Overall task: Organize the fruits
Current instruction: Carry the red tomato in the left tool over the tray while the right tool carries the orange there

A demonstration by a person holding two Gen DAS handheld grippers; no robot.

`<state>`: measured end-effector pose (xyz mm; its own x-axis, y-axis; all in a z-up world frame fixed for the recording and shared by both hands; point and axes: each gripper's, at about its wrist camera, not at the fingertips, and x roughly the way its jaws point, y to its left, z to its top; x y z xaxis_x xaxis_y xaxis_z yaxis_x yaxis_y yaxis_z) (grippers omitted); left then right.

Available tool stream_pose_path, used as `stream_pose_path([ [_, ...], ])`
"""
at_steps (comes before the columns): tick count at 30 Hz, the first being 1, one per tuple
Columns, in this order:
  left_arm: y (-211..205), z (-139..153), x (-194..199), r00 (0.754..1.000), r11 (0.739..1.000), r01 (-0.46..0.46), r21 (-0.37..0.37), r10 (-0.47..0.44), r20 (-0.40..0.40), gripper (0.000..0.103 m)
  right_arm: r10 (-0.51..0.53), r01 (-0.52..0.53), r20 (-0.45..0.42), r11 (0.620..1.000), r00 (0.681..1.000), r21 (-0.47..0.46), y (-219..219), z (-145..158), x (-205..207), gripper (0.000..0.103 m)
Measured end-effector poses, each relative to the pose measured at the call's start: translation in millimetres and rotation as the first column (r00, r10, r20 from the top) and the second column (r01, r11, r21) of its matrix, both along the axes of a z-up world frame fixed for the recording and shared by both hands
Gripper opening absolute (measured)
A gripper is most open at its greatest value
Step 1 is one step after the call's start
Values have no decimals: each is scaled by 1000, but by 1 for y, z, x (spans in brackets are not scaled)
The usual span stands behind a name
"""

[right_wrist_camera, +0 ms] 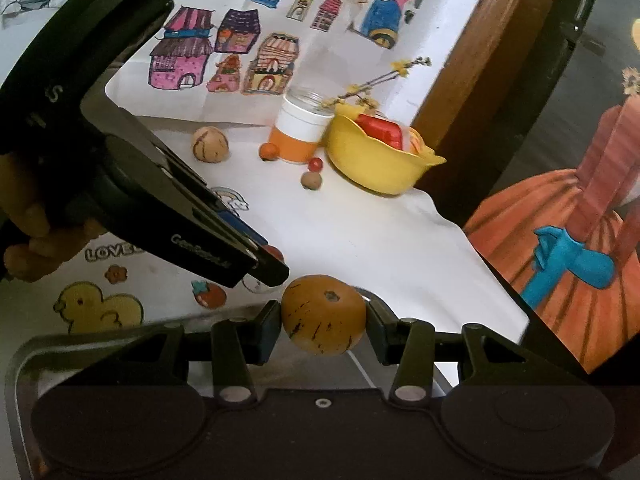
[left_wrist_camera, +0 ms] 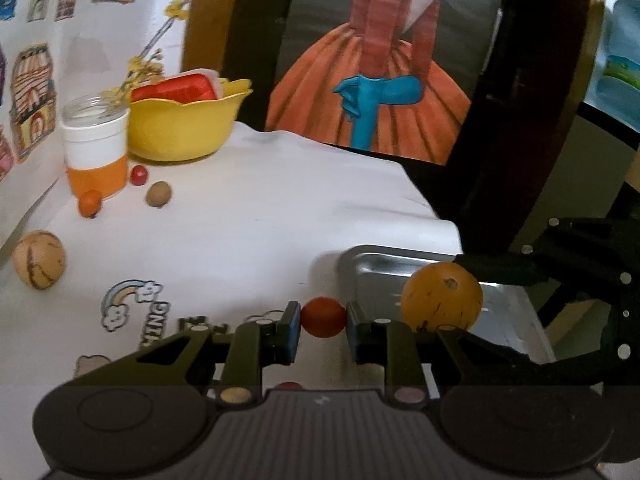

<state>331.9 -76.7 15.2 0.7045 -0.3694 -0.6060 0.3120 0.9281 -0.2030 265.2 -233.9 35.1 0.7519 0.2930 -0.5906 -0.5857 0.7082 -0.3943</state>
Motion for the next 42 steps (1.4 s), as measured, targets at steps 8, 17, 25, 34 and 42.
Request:
stream_pose_path([
  [8, -26, 1, -11, 999, 999, 43, -3, -43, -1, 26, -46, 46, -11, 999, 999, 4, -27, -3, -15, 48],
  [17, -51, 0, -22, 996, 996, 87, 10, -87, -8, 26, -82, 82, -21, 997, 996, 12, -50, -6, -30, 48],
  [25, -67, -6, -32, 992, 992, 122, 22, -121, -31, 26, -108, 109, -37, 994, 993, 17, -64, -12, -41, 48],
  [34, -74, -9, -40, 989, 990, 138, 39, -136, -49, 26, -134, 136, -49, 990, 990, 29, -76, -16, -51, 48],
  [42, -78, -15, -44, 986, 988, 151, 39, -148, -77, 26, -141, 143, -56, 989, 988, 44, -81, -16, -59, 48],
])
